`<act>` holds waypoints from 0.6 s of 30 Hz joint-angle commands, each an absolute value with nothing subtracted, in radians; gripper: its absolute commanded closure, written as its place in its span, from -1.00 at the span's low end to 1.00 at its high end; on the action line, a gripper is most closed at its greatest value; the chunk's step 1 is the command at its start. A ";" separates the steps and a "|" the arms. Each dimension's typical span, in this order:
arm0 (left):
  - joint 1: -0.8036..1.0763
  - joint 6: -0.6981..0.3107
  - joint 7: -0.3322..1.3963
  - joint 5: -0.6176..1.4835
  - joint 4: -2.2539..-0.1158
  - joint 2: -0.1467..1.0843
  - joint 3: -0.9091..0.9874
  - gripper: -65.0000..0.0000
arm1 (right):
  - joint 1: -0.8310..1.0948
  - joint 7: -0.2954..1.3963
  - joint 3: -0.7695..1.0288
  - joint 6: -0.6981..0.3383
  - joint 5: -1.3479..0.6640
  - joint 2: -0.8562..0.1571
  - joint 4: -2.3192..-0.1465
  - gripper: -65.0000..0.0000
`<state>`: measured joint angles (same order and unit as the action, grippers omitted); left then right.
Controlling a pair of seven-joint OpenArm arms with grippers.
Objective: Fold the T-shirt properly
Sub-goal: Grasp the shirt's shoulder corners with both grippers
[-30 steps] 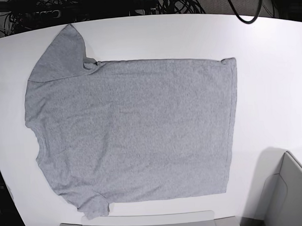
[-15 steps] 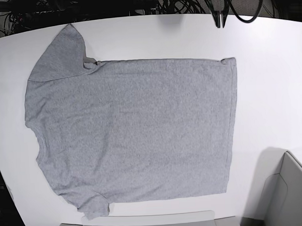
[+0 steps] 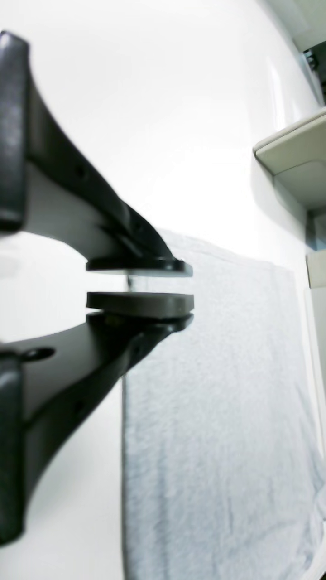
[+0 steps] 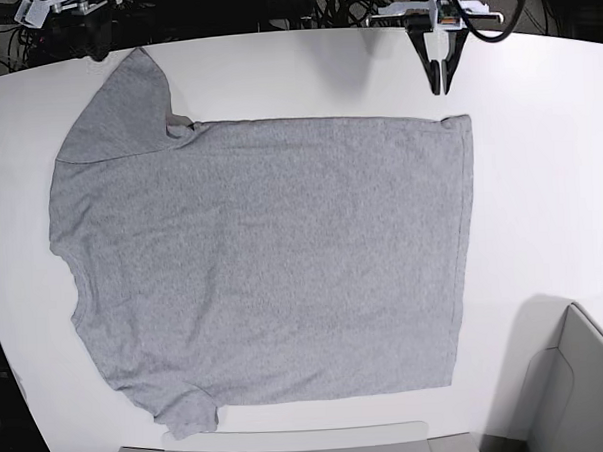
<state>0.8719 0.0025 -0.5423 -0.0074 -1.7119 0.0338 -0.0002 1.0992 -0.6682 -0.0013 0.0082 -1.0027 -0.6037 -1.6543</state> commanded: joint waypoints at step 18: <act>0.760 0.007 -0.432 -0.005 -1.730 0.099 0.005 0.77 | 0.885 -0.346 0.033 0.007 -1.035 -0.387 -1.550 0.12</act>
